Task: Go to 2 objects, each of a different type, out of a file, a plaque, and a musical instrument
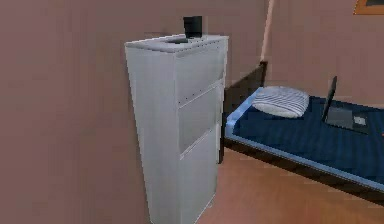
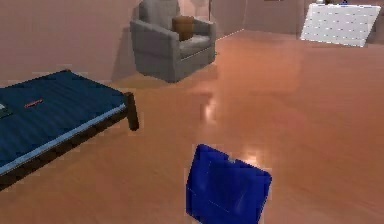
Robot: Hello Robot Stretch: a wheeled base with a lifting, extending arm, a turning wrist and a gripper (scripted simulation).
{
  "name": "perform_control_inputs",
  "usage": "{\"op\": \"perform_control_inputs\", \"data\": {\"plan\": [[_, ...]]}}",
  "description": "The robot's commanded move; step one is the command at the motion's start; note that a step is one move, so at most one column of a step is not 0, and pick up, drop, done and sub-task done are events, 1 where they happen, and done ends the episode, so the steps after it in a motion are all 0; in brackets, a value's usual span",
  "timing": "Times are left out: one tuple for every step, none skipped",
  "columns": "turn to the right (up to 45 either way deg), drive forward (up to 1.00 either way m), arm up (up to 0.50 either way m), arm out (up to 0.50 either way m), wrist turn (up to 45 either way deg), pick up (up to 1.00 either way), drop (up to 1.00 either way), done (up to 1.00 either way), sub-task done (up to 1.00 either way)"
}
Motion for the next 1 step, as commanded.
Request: {"op": "perform_control_inputs", "data": {"plan": [[0.0,0.0,0.0,0.0,0.0,0.0,0.0,1.0,0.0]]}}
